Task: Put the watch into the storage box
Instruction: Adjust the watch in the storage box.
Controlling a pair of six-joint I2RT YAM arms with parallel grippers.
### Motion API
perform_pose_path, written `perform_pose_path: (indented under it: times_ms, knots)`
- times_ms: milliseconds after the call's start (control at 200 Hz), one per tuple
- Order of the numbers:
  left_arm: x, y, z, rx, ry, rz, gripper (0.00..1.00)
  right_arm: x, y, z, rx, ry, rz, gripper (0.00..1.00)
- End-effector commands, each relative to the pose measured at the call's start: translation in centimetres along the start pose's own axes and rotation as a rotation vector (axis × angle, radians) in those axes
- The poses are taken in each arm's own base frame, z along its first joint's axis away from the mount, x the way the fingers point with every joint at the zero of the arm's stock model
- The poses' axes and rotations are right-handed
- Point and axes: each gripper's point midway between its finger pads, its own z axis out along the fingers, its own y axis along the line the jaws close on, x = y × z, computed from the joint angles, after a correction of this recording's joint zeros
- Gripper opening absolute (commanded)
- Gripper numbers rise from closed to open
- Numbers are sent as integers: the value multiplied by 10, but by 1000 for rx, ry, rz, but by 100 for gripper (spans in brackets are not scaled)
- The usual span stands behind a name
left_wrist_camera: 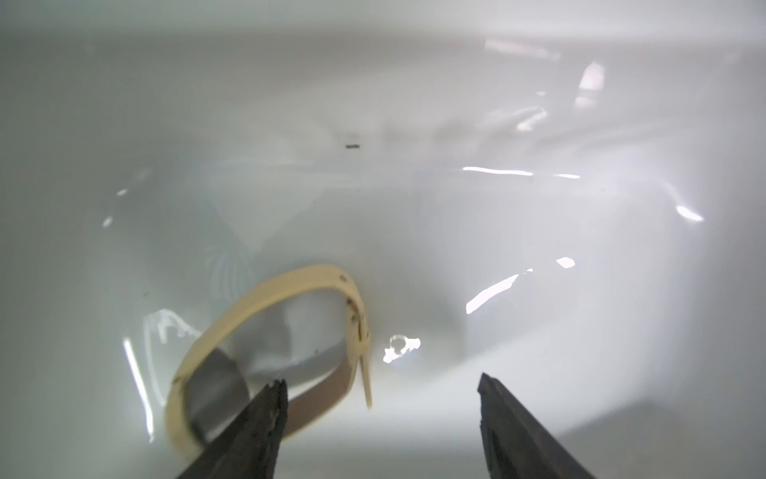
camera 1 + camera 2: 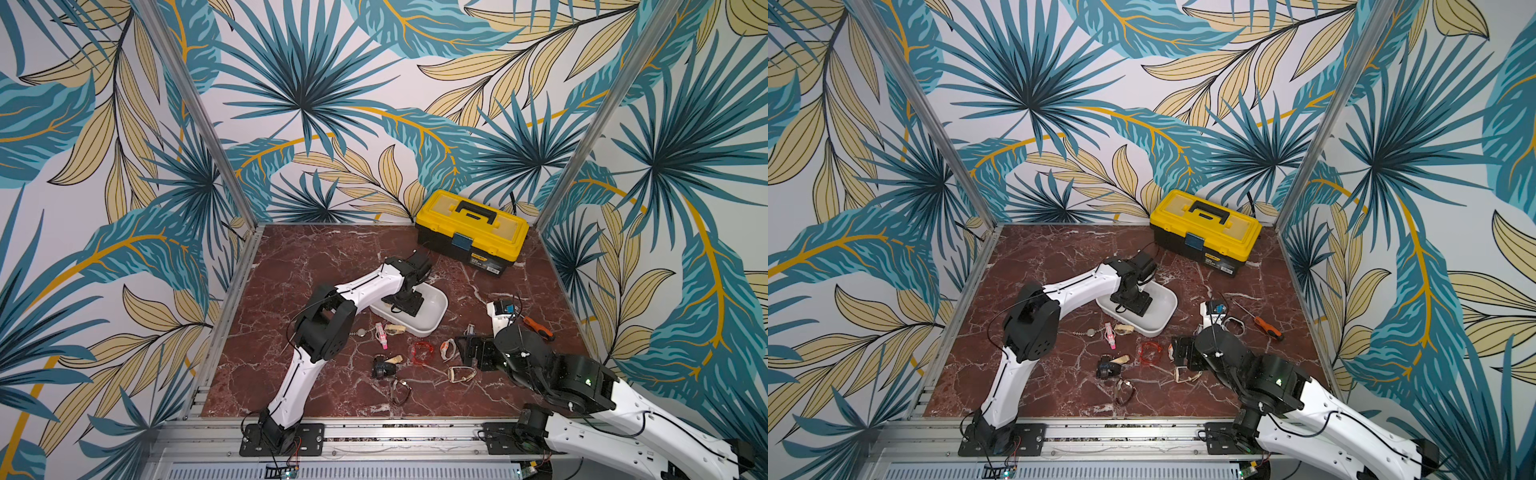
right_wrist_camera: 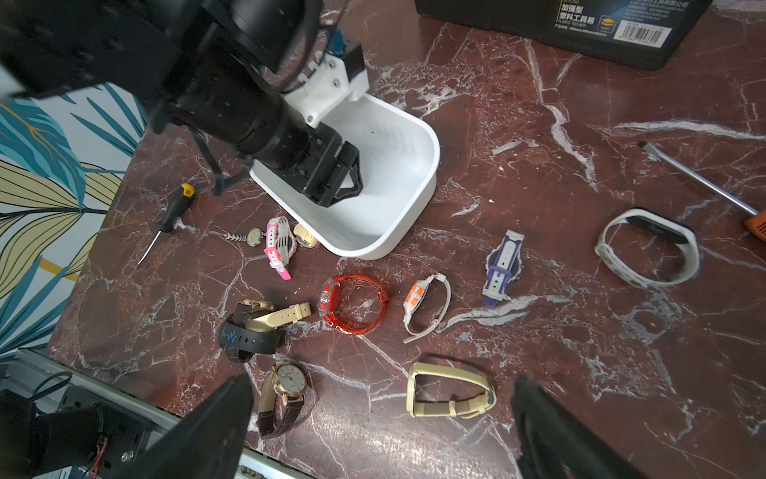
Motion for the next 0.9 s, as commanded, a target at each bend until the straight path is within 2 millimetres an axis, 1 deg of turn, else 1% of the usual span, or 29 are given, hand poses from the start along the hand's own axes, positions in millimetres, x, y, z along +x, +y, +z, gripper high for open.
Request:
perform_pose_path:
  times_ms: [0,30,70,100,180,240,311,316,361,406,441,461,506,576,636,696,786,896]
  knots:
    - [-23,-4,-77,69,-190,-47,82,0,-4,-5,23,19,15,100]
    - [-22,-4,-90,77,-215,-52,88,1,-6,-6,27,21,22,100]
    - [-20,-2,-108,87,-248,-64,91,3,-10,-7,37,23,36,100]
    - [-19,0,-122,98,-276,-74,95,5,-14,-8,53,30,46,100]
    - [-10,0,-157,162,-359,-97,99,18,-26,-5,112,89,65,99]
    - [-2,-7,-186,251,-449,-91,100,31,-31,0,161,159,63,100]
    - [17,-14,-213,340,-534,-74,100,48,-37,7,218,242,65,100]
    - [19,-15,-212,345,-533,-73,100,49,-37,7,220,246,67,100]
    - [33,-18,-229,396,-583,-56,100,58,-35,13,227,284,80,100]
    - [48,-21,-242,438,-626,-43,100,64,-29,19,202,310,92,99]
    - [60,-23,-248,465,-648,-31,100,68,-21,24,165,328,107,97]
    - [68,-26,-255,486,-668,-17,100,71,-17,27,146,337,111,96]
    - [84,-27,-259,505,-686,-7,100,77,-10,35,120,362,114,93]
    - [107,-26,-262,523,-687,-10,100,88,-9,43,138,408,99,87]
    - [125,-24,-258,530,-673,-28,100,96,-7,51,156,453,87,81]
    - [141,-19,-251,521,-652,-54,100,105,-3,58,155,497,77,74]
    - [158,-13,-242,510,-633,-82,100,116,1,68,159,541,71,67]
    - [170,-9,-237,517,-636,-99,100,123,-4,78,208,561,56,65]
